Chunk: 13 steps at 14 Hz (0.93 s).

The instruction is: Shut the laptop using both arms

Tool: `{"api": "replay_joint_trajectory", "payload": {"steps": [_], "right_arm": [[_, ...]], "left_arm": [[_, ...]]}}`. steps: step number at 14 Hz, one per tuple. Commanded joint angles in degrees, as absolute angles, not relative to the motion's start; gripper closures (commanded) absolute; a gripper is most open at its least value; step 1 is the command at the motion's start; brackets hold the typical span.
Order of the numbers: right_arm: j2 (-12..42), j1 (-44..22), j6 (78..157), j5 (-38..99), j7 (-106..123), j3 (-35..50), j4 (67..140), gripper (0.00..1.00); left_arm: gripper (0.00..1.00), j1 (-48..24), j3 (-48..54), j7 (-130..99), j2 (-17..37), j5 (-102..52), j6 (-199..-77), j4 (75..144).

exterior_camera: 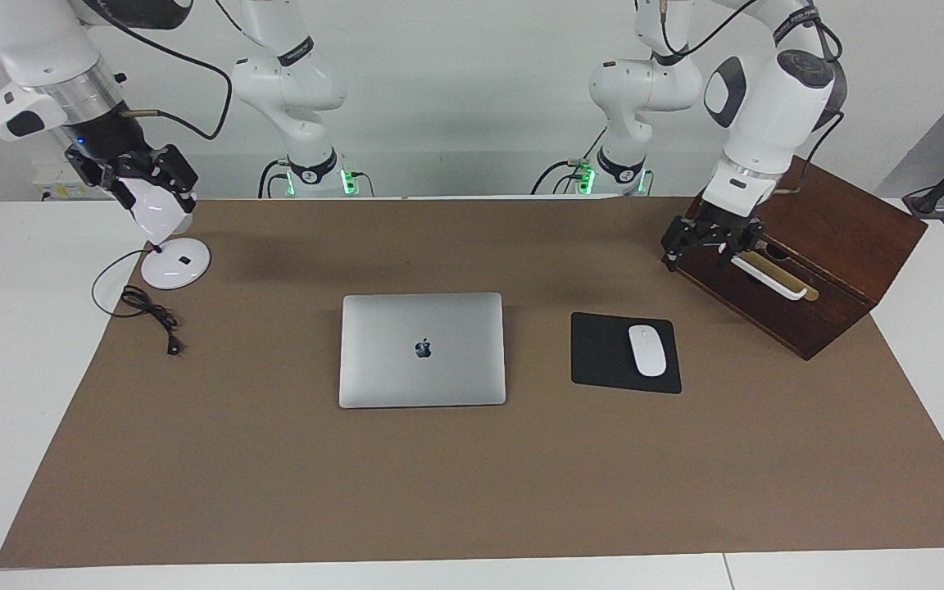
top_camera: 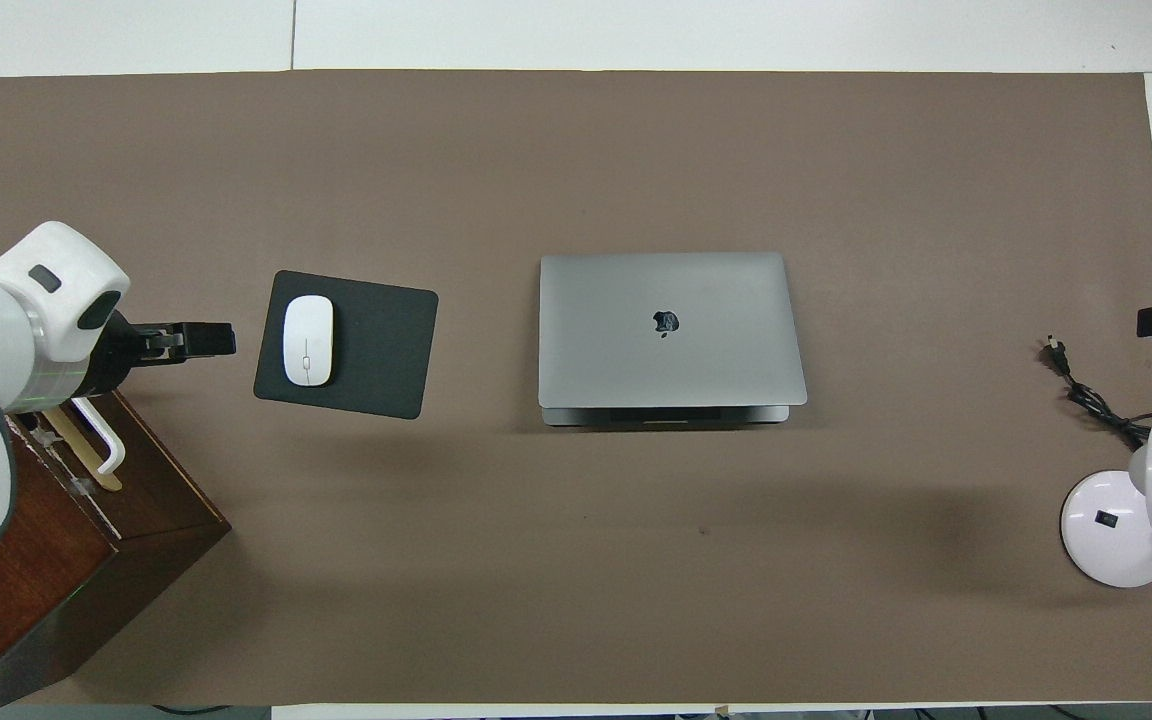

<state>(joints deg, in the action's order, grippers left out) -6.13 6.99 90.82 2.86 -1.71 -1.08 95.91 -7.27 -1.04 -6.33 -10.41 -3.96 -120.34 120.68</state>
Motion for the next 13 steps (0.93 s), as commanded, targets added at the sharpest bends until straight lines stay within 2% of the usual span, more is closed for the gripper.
{"api": "replay_joint_trajectory", "payload": {"steps": [1,9,12,13], "right_arm": [[-6.77,6.86,92.11,2.11,-2.81,-0.36,96.94,0.0],[-6.94,5.72,91.93,2.02,-2.73,0.27,97.12,0.0],[-6.94,-4.02,92.02,1.67,-2.9,-8.93,97.56,0.0],[-6.94,-4.13,92.02,1.67,-2.99,-9.05,97.56,0.0]], "left_arm": [[0.0,-4.66,-0.44,-5.89,-10.11,-4.22,-115.33,115.51],[0.0,-2.72,-0.44,-6.06,-2.21,-1.85,-92.92,93.36],[0.0,-2.64,-0.53,-6.06,-1.14,-1.94,-89.92,91.84],[0.0,-2.64,-0.44,-6.06,-1.23,-1.93,-89.91,92.11]]}}
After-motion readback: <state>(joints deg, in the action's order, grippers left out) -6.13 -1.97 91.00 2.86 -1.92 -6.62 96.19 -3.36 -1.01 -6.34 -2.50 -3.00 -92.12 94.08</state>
